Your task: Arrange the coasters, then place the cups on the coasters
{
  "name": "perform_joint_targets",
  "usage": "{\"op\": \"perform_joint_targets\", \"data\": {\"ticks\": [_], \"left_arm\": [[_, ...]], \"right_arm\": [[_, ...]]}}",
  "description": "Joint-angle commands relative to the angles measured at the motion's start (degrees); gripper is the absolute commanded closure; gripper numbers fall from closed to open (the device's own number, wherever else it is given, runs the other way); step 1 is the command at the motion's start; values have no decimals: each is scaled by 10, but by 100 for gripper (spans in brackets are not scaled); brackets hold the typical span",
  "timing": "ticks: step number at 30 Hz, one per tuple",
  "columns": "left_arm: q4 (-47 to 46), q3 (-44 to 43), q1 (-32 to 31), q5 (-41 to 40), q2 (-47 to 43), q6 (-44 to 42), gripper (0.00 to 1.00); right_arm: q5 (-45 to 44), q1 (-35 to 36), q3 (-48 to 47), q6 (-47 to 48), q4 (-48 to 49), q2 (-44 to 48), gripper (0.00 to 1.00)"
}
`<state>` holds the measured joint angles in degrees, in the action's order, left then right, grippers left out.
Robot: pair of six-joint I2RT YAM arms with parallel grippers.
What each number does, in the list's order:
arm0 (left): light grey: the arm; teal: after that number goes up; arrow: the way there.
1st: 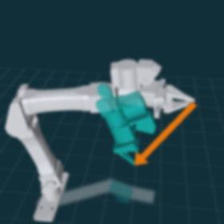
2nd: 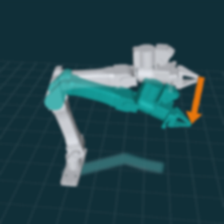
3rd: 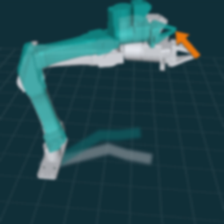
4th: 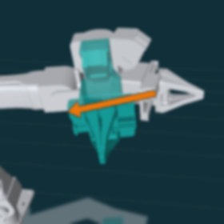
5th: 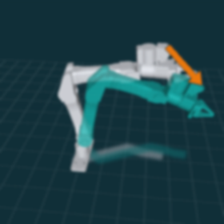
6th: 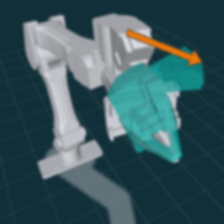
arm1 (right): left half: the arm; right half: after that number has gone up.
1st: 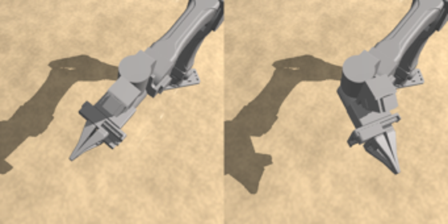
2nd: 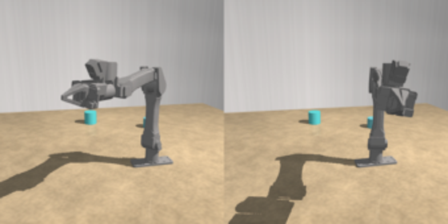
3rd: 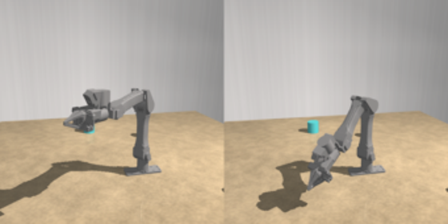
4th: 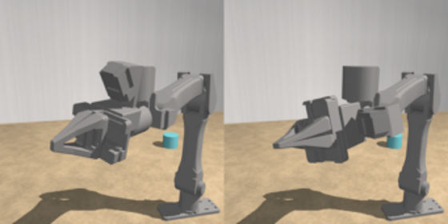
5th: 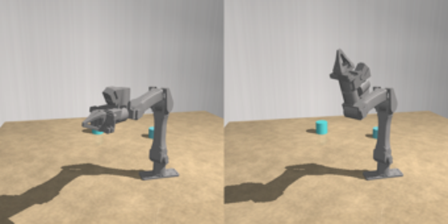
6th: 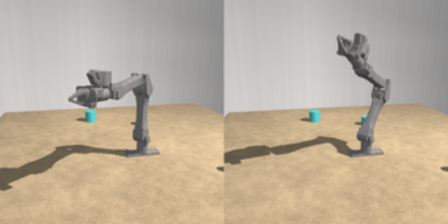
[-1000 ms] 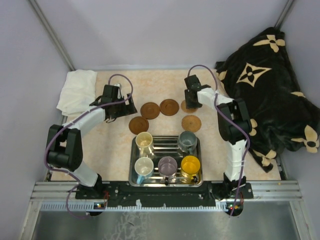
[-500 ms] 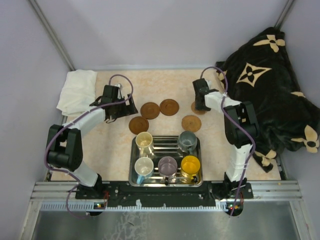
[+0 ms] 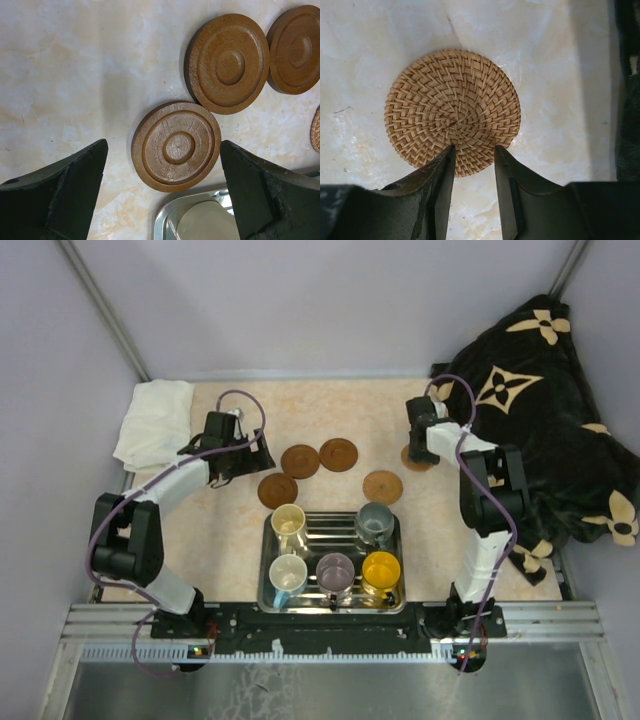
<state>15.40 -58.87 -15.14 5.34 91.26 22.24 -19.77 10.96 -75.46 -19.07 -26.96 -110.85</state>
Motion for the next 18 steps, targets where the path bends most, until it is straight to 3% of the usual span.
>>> {"op": "perform_joint_targets", "data": {"ticks": [1,12,18], "left_arm": [[-3,8,-3,-10,-23,-7,1],[10,2,-3,-52,-46,-23,1],[18,13,-3,-81,-83,-38,1]], "right_arm": [[-22,-16,-7,17,-47,-14,62],[6,-12,-35,43,-40,40,62],[-2,32,-40,53,-56,91,62]]}}
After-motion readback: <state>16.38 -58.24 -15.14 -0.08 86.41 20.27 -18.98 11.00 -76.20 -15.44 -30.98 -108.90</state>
